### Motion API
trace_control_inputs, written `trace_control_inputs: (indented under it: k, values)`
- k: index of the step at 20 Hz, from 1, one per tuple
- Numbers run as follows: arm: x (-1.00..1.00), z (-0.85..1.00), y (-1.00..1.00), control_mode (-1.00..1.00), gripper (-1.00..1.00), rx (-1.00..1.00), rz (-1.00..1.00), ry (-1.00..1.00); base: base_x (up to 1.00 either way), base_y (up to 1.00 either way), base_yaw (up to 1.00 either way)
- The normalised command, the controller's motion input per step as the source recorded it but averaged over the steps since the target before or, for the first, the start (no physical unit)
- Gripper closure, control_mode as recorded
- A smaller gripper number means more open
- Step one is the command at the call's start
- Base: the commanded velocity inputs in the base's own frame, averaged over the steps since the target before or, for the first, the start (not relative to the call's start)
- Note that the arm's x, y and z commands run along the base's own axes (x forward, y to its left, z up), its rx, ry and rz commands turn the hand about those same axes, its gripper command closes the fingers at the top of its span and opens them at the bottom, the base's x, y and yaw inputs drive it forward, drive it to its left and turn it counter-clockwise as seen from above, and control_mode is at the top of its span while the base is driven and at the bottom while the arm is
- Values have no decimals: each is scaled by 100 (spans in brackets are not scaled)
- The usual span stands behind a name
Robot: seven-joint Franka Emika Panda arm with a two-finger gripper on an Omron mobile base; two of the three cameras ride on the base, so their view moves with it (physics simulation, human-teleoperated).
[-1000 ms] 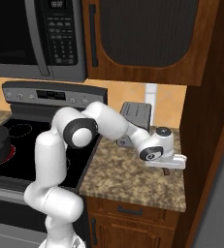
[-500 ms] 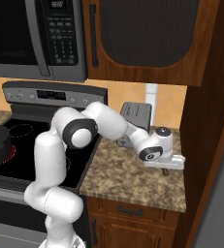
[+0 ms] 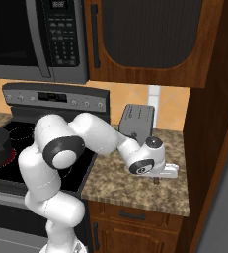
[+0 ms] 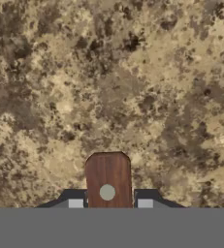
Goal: Put the avocado and corn in the pot. Retrieve the spatula and lightly stir the vegetables in the pot.
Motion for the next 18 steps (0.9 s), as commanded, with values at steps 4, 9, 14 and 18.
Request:
trace_control_inputs:
  k: [4,9,14,18]
  values:
    - [-33,71,52,-100,100,0,0,-6,0,0,0]
    - [-39,92,55,-100,100,-3,0,-10,0,0,0]
    - [-33,100,41,-100,100,-14,0,-1,0,0,0]
    - [-37,96,41,-100,100,-38,12,0,0,0,0]
